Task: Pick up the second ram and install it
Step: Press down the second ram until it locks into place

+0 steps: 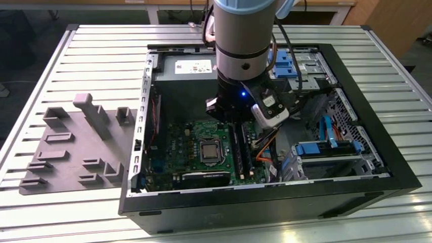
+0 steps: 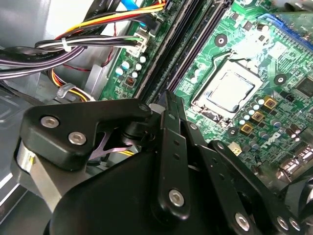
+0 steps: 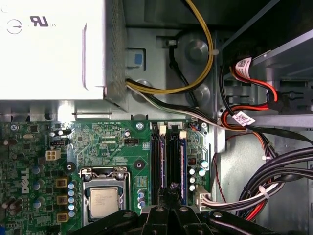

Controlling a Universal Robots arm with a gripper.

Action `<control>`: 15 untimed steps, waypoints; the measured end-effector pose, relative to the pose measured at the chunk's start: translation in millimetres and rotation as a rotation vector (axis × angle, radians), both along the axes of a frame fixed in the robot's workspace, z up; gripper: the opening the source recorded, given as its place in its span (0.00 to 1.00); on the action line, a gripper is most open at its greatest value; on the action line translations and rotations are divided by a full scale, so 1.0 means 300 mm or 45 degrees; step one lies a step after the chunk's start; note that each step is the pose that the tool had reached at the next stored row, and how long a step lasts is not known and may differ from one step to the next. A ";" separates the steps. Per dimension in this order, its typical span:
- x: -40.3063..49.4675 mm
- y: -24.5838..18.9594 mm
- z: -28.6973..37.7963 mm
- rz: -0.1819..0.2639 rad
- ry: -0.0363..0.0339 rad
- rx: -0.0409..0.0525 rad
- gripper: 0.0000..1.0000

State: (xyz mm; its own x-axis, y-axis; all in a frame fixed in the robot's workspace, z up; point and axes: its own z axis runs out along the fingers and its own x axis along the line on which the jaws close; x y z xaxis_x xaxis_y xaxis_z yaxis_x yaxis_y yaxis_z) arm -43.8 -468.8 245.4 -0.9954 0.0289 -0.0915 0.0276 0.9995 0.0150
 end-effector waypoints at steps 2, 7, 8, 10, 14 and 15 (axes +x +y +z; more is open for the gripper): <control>0.000 0.002 0.000 0.000 0.0000 0.000 0.11; 0.000 0.008 -0.001 0.000 0.0000 0.000 0.11; 0.000 0.009 -0.001 0.000 -0.0001 0.000 0.11; 0.000 0.010 -0.001 0.000 0.0000 0.000 0.11; 0.000 0.010 -0.002 0.000 0.0001 0.000 0.11; 0.000 0.010 -0.003 0.000 0.0000 0.000 0.11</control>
State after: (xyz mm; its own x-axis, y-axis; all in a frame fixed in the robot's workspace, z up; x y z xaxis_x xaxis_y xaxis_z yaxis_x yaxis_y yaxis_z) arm -43.8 -465.8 244.5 -0.9954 0.0288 -0.0915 0.0276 0.9995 0.0151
